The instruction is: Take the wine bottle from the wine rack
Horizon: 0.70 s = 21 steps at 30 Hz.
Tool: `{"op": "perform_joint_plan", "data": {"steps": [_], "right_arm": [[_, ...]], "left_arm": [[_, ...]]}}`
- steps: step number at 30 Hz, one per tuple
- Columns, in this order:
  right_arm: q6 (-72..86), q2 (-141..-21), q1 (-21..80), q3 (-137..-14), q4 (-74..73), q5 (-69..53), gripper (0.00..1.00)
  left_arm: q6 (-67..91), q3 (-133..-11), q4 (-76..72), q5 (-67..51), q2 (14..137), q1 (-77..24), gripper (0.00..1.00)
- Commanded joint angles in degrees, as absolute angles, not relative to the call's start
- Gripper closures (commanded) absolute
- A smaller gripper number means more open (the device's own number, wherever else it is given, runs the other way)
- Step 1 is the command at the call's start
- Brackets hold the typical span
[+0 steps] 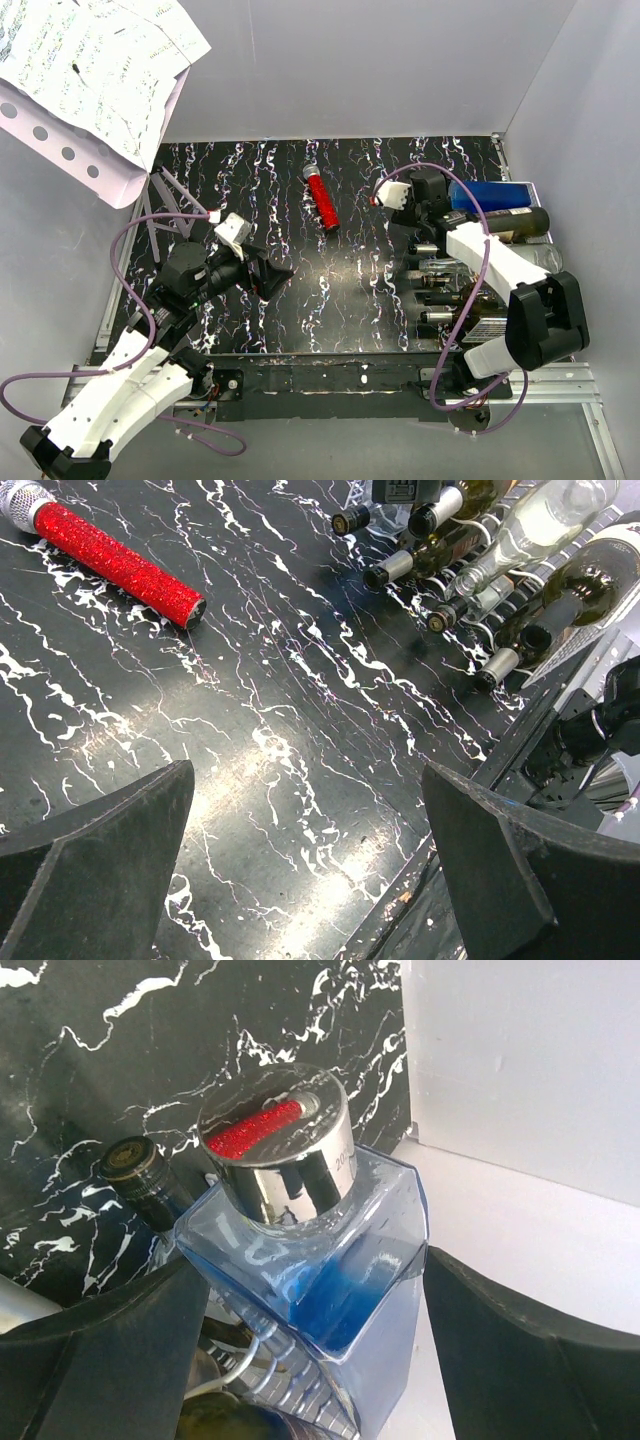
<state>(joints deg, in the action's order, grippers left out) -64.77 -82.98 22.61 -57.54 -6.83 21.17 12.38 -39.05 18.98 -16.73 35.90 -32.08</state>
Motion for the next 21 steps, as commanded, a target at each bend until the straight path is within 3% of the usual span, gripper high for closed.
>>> {"op": "perform_joint_plan", "data": {"steps": [1, 21], "right_arm": [[-63.3, -78.8, 22.9, -57.2, -0.5, 25.3, 0.59], [-60.9, -71.2, 29.8, -53.2, 3.3, 30.6, 0.6]], "left_arm": [[11.6, -39.1, 18.2, -16.7, 34.8, -32.0, 0.02], [11.6, -38.9, 18.4, -16.5, 35.1, -32.0, 0.02]]}}
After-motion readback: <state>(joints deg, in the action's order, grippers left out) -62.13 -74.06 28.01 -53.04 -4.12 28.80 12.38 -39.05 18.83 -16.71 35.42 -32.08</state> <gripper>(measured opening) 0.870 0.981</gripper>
